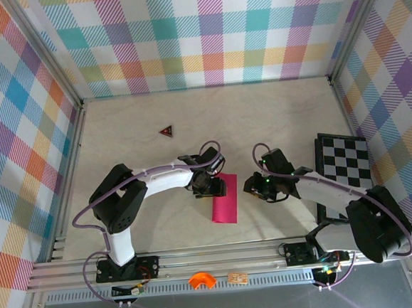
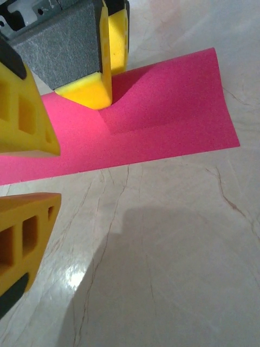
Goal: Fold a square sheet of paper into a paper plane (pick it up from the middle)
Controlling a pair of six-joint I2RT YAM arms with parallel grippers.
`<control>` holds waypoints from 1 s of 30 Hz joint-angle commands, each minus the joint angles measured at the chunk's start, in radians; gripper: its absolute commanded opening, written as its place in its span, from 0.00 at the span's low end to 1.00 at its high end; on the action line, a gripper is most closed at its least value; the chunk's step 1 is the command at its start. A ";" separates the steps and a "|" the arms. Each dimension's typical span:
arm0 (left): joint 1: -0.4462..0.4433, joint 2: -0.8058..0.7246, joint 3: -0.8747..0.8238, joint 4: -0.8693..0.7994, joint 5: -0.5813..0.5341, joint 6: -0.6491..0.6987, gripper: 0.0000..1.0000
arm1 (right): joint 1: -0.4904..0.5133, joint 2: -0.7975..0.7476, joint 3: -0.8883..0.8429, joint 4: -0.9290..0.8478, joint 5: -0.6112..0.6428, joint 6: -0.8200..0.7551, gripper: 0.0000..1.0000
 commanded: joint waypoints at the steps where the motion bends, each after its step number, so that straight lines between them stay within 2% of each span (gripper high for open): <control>1: 0.012 0.096 -0.054 0.003 -0.102 0.011 0.57 | 0.000 0.031 -0.017 0.088 -0.085 0.012 0.18; 7: 0.011 0.096 -0.054 0.007 -0.100 0.013 0.57 | 0.017 0.096 0.007 0.135 -0.094 0.034 0.07; 10: 0.012 0.097 -0.051 0.006 -0.098 0.014 0.57 | 0.026 0.119 0.027 0.119 -0.066 0.043 0.07; 21: 0.011 0.102 -0.048 0.001 -0.099 0.014 0.57 | 0.090 0.250 0.086 0.187 -0.139 0.031 0.00; 30: 0.012 0.108 -0.040 -0.012 -0.104 0.015 0.57 | 0.122 0.317 0.112 0.194 -0.131 0.033 0.00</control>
